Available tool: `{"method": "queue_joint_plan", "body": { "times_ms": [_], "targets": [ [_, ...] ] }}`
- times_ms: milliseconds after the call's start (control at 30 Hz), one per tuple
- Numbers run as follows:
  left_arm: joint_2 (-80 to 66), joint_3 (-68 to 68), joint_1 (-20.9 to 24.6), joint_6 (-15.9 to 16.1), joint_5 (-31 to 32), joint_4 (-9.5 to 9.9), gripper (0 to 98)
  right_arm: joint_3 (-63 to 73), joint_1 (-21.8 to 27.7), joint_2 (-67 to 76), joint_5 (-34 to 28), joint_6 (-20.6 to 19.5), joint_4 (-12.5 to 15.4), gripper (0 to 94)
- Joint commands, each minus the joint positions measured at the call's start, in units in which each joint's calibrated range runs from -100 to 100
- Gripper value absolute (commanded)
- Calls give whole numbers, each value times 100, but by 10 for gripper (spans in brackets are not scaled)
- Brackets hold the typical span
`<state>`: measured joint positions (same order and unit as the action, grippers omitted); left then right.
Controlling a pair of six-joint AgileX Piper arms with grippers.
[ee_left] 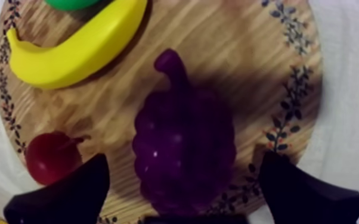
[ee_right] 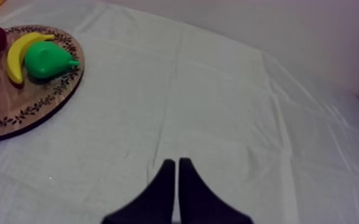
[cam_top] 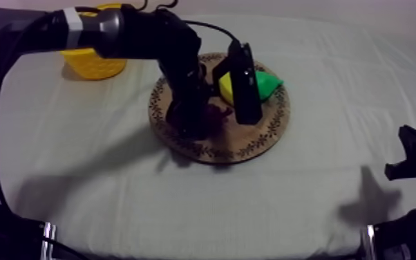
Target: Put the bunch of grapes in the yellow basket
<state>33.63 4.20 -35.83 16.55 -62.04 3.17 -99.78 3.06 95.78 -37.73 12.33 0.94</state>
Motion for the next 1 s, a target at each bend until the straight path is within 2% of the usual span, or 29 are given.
{"method": "queue_joint_plan", "body": {
  "times_ms": [0, 567, 967],
  "targets": [
    [103, -108, -7, -6, -49, -4, 960, 1, 1, -2, -1, 0, 1, 3],
    [502, -525, 28, -27, -317, -26, 961, 1, 1, -2, -1, 0, 1, 3],
    [910, -1098, 89, -8, -851, -87, 960, 1, 1, -2, -1, 0, 1, 3]
  ]
}}
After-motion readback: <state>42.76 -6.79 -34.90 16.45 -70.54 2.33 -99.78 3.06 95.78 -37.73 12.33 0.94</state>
